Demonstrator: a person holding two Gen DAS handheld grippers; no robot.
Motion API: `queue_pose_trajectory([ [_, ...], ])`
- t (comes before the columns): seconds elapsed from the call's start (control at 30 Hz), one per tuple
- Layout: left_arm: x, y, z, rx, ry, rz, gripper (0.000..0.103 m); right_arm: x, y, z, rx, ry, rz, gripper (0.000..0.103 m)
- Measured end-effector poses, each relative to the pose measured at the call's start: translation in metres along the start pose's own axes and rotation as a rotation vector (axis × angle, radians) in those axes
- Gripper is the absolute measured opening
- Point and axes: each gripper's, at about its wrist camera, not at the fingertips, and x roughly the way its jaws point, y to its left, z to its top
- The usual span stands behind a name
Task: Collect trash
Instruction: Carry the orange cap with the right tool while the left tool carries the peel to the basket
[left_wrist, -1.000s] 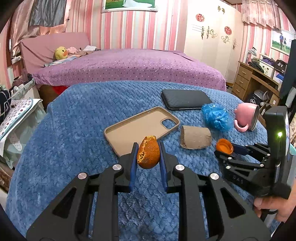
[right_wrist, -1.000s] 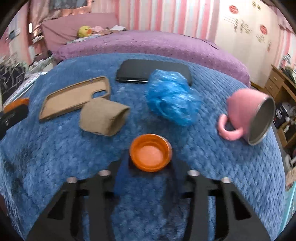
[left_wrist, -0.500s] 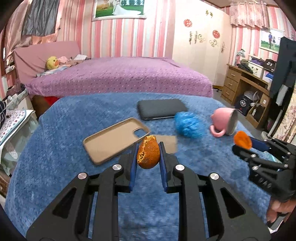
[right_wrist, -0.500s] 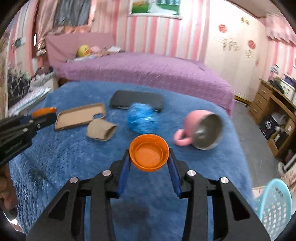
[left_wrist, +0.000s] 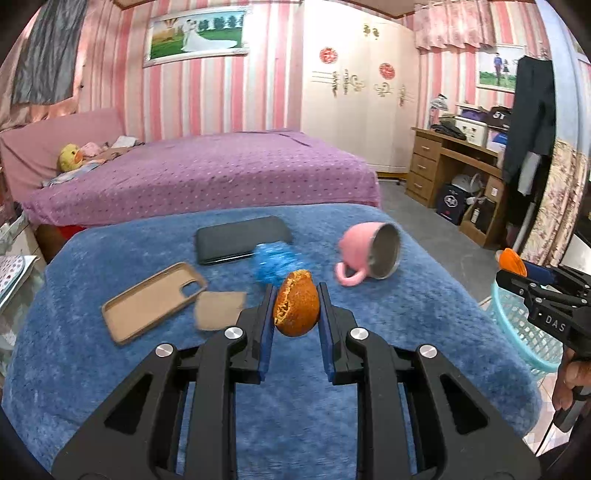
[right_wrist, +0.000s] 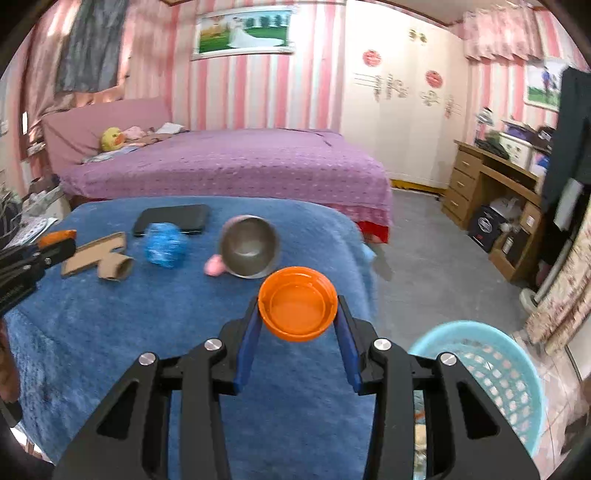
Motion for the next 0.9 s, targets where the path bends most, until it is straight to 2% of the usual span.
queue_pose_trajectory([
  [0.27, 0.002, -0.047, 0.001, 0.048, -0.011, -0.064, 0.020, -0.007, -0.054, -0.013, 0.094, 0.004, -0.054, 0.040],
  [0.57, 0.005, -0.096, 0.004, 0.068, -0.018, -0.130, 0.020, -0.013, -0.089, -0.023, 0.154, 0.006, -0.089, 0.040],
  [0.7, 0.009, -0.121, 0.005, 0.111, -0.027, -0.155, 0.020, -0.011, -0.097, -0.025, 0.143, 0.009, -0.107, 0.040],
  [0.9, 0.015, -0.147, 0.012, 0.102, -0.018, -0.194, 0.020, -0.013, -0.120, -0.030, 0.174, 0.007, -0.131, 0.040],
])
